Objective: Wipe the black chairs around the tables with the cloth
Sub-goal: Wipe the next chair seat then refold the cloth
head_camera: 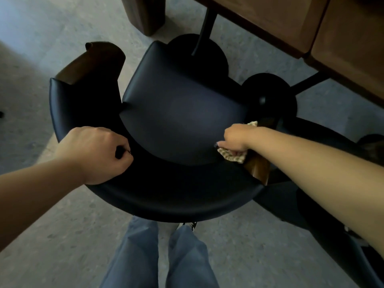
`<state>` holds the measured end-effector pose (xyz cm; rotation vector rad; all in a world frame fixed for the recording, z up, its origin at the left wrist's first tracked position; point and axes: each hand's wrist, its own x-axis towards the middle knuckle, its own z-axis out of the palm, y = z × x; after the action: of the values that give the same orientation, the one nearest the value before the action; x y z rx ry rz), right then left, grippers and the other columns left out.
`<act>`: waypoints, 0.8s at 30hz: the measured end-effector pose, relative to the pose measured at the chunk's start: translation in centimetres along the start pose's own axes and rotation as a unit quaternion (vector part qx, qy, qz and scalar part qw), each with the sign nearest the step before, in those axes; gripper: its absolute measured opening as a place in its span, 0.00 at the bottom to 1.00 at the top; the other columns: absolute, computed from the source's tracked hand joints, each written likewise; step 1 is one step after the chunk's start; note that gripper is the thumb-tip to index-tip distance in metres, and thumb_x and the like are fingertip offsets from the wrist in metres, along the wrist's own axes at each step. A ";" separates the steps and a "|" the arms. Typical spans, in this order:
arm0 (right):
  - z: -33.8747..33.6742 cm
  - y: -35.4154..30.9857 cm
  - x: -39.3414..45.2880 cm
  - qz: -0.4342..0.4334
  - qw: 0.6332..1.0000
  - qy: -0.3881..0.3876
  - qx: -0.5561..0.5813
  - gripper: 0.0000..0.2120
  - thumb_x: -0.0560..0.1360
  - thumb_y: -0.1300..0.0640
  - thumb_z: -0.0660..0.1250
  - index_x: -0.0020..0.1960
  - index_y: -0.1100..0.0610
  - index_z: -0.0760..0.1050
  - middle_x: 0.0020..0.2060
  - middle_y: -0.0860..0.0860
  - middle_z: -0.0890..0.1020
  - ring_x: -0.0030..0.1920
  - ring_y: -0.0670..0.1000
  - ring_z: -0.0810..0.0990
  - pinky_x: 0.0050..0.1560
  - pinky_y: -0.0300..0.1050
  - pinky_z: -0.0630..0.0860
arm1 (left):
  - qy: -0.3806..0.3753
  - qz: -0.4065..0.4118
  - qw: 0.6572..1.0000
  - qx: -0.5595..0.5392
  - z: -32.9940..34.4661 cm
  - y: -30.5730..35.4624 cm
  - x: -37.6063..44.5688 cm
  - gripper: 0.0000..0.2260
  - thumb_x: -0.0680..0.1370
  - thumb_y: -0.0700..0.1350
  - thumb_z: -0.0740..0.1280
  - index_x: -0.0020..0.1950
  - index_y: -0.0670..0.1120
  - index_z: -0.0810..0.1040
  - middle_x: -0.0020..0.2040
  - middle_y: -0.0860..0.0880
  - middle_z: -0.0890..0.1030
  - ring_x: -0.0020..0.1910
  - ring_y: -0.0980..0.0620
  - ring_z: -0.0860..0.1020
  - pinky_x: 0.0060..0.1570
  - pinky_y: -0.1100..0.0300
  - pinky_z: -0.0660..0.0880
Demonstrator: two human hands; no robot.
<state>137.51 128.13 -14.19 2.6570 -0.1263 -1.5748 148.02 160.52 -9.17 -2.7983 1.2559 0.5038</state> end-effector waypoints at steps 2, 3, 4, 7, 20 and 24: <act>0.8 -0.4 0.1 0.022 0.994 0.012 -0.107 0.21 0.77 0.41 0.58 0.59 0.54 0.77 0.60 0.55 0.77 0.61 0.58 0.73 0.56 0.52 0.67 | 0.002 0.002 1.000 -0.003 0.1 -0.1 0.0 0.17 0.70 0.62 0.54 0.44 0.61 0.81 0.43 0.59 0.81 0.42 0.53 0.79 0.37 0.60 0.71; 1.3 -0.4 0.0 0.037 0.987 -0.009 -0.154 0.23 0.76 0.42 0.57 0.64 0.53 0.74 0.64 0.55 0.74 0.65 0.59 0.69 0.63 0.58 0.63 | 0.003 0.003 1.000 -0.003 0.1 -0.2 0.0 0.16 0.70 0.62 0.54 0.43 0.61 0.81 0.42 0.59 0.81 0.41 0.53 0.79 0.36 0.60 0.71; 1.8 -0.3 -0.2 0.057 0.982 -0.030 -0.178 0.24 0.76 0.42 0.55 0.67 0.52 0.72 0.67 0.56 0.72 0.69 0.60 0.65 0.67 0.64 0.55 | 0.004 0.004 1.000 -0.003 0.2 -0.2 0.0 0.16 0.71 0.61 0.55 0.43 0.60 0.81 0.41 0.59 0.81 0.40 0.53 0.79 0.35 0.60 0.70; 1.9 -0.6 -1.0 0.098 0.981 -0.053 -0.161 0.26 0.76 0.44 0.53 0.72 0.53 0.66 0.72 0.57 0.66 0.73 0.64 0.57 0.68 0.72 0.47 | -0.002 -0.001 1.000 -0.005 0.2 -0.2 0.0 0.13 0.71 0.60 0.57 0.42 0.60 0.81 0.40 0.58 0.81 0.39 0.52 0.79 0.35 0.60 0.71; 1.2 2.4 -4.3 0.141 0.967 0.134 0.166 0.21 0.78 0.48 0.58 0.68 0.52 0.72 0.70 0.56 0.70 0.69 0.59 0.68 0.68 0.51 0.67 | -0.010 -0.012 0.999 -0.028 -0.4 0.0 -0.2 0.17 0.71 0.61 0.54 0.43 0.59 0.81 0.40 0.57 0.81 0.40 0.53 0.79 0.34 0.60 0.69; 1.6 2.8 -3.1 0.215 0.937 0.169 0.219 0.15 0.78 0.54 0.58 0.61 0.54 0.77 0.60 0.58 0.77 0.59 0.62 0.75 0.56 0.52 0.74 | 0.000 -0.015 0.999 -0.039 -0.6 0.1 -0.4 0.18 0.71 0.60 0.53 0.42 0.57 0.81 0.39 0.57 0.80 0.39 0.54 0.79 0.36 0.60 0.72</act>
<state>134.54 125.63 -11.99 2.8765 -1.0719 -1.0289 147.86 160.67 -8.51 -2.8758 1.2174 0.5629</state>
